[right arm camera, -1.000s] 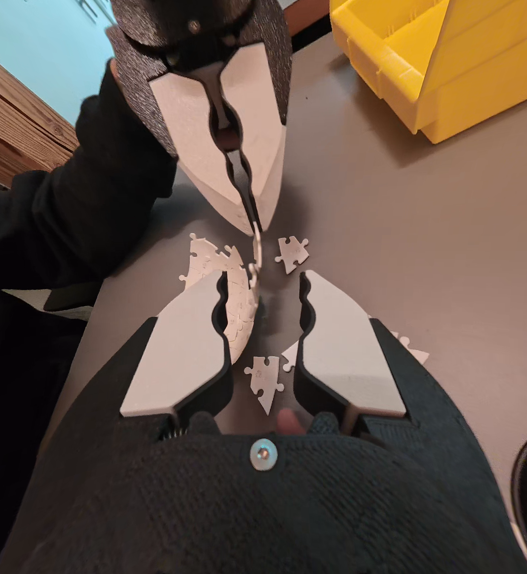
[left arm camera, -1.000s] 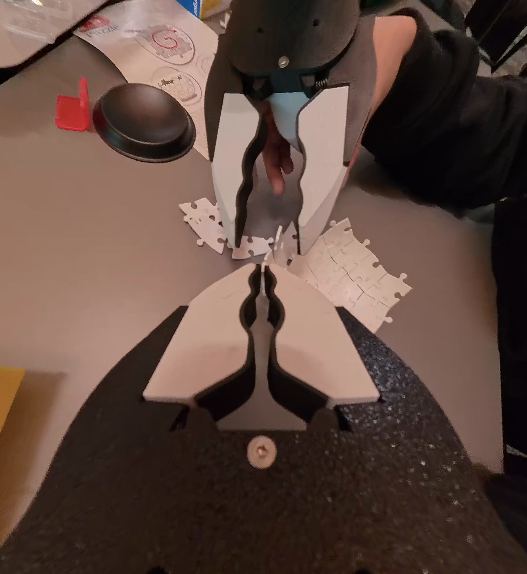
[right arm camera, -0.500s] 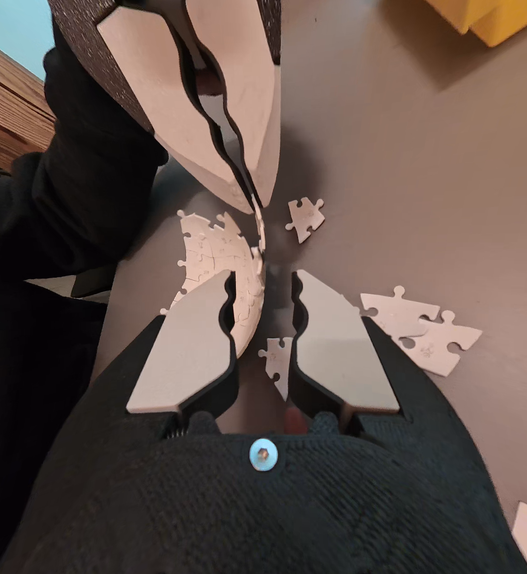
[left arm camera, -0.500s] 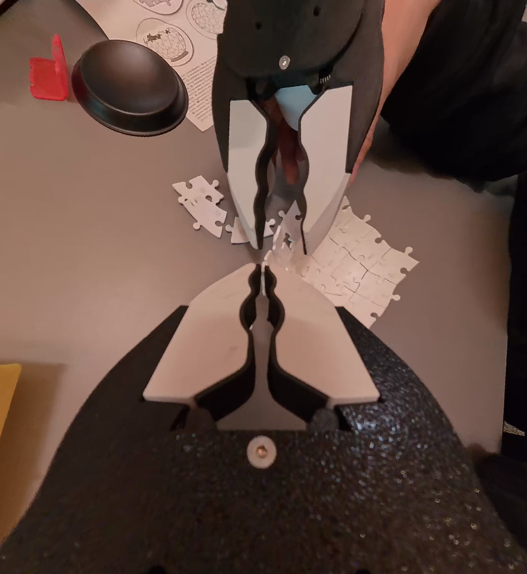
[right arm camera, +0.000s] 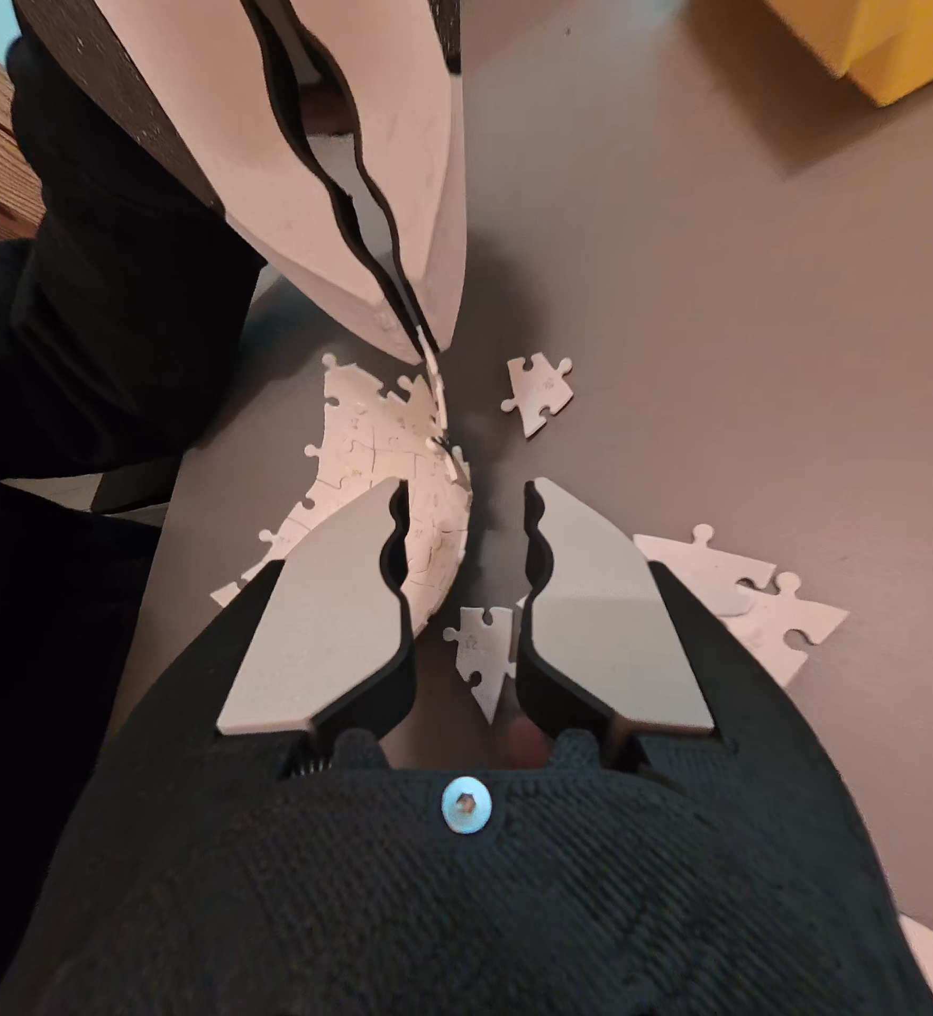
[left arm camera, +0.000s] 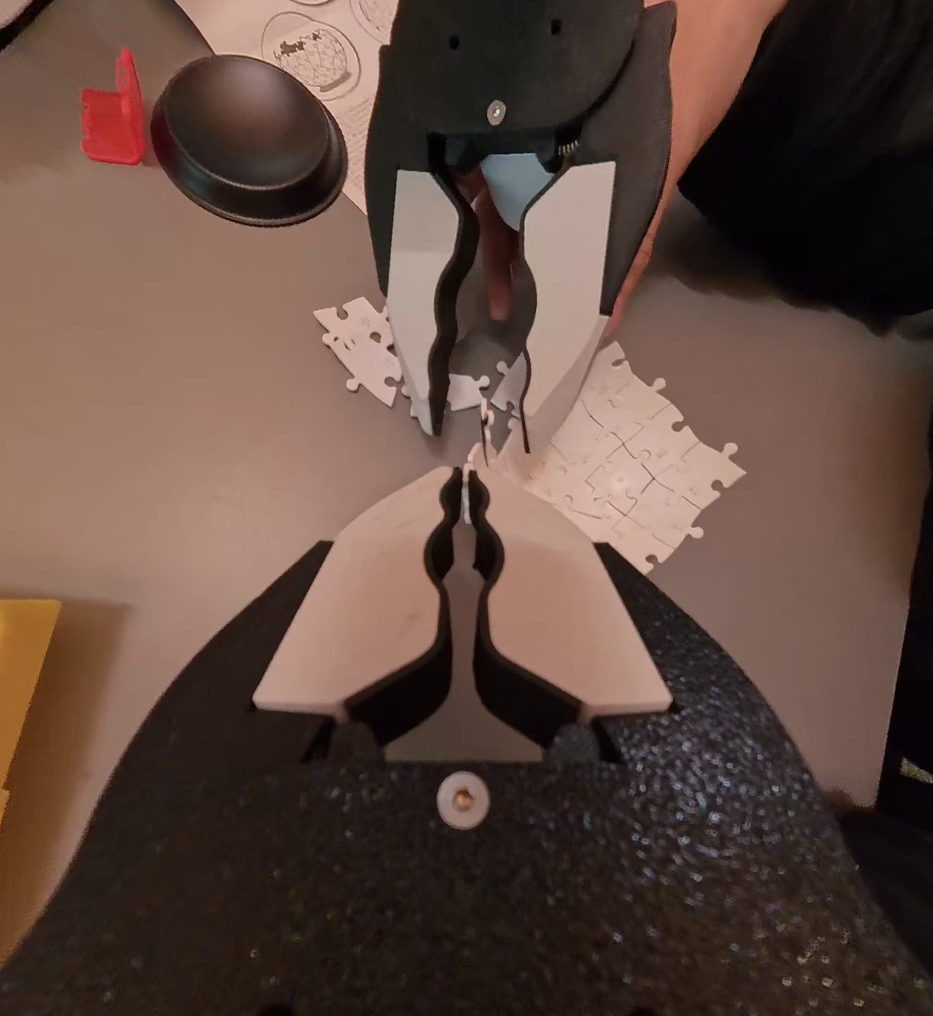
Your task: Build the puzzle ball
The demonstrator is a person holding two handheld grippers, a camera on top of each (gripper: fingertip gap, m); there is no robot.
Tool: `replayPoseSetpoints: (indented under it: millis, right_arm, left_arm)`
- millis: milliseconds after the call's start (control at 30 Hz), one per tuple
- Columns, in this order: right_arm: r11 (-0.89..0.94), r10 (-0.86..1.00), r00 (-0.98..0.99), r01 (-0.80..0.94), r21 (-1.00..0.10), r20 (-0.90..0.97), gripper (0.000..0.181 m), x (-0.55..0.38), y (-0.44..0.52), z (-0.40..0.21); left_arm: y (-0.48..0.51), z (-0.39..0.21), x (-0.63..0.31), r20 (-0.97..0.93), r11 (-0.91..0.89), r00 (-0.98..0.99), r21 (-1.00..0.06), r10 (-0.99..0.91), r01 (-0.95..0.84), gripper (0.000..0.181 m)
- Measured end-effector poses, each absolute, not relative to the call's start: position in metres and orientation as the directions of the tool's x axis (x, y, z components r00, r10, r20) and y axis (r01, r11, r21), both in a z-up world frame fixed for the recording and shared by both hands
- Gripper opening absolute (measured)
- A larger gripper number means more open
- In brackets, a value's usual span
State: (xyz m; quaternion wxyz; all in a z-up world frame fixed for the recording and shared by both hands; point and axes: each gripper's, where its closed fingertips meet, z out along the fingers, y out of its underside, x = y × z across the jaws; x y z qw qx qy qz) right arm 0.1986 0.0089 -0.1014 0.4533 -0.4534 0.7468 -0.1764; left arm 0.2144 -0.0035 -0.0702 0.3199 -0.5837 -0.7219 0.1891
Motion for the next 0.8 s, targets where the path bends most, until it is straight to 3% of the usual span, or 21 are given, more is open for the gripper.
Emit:
replayPoseSetpoints:
  millis: [200,333,433,533,633,733,800]
  right_arm:
    - [0.401,-0.914,-0.131,-0.42,-0.814,-0.383,0.034,0.207,-0.005,-0.071]
    - [0.358,-0.933,-0.127,-0.421,-0.833,-0.337,0.003,0.207,-0.009,-0.069]
    - [0.386,-0.922,-0.147,-0.415,-0.824,-0.358,0.003,0.202,-0.012,-0.068]
    - [0.529,-0.848,-0.297,-0.436,-0.728,-0.438,0.002,0.178,-0.027,-0.087]
    - [0.706,-0.708,-0.365,-0.393,-0.589,-0.605,0.002,0.16,-0.03,-0.11]
    - [0.742,-0.665,-0.399,-0.445,-0.501,-0.631,0.003,0.153,-0.026,-0.131]
    - [0.739,-0.669,-0.394,-0.446,-0.505,-0.63,0.004,0.155,-0.026,-0.131]
  left_arm:
    - [-0.011,-0.063,0.206,0.247,0.272,-0.137,-0.679,0.959,0.682,0.001]
    - [-0.012,-0.058,0.202,0.22,0.254,-0.137,-0.701,0.966,0.666,0.001]
    - [-0.018,-0.057,0.199,0.218,0.278,-0.173,-0.724,0.96,0.631,0.004]
    - [-0.033,-0.074,0.218,0.178,0.331,-0.291,-0.688,0.94,0.646,0.018]
    - [-0.031,-0.107,0.244,0.161,0.364,-0.335,-0.578,0.928,0.73,0.033]
    - [-0.022,-0.134,0.259,0.098,0.32,-0.312,-0.476,0.945,0.819,0.045]
    - [-0.022,-0.139,0.257,0.028,0.262,-0.284,-0.478,0.958,0.838,0.043]
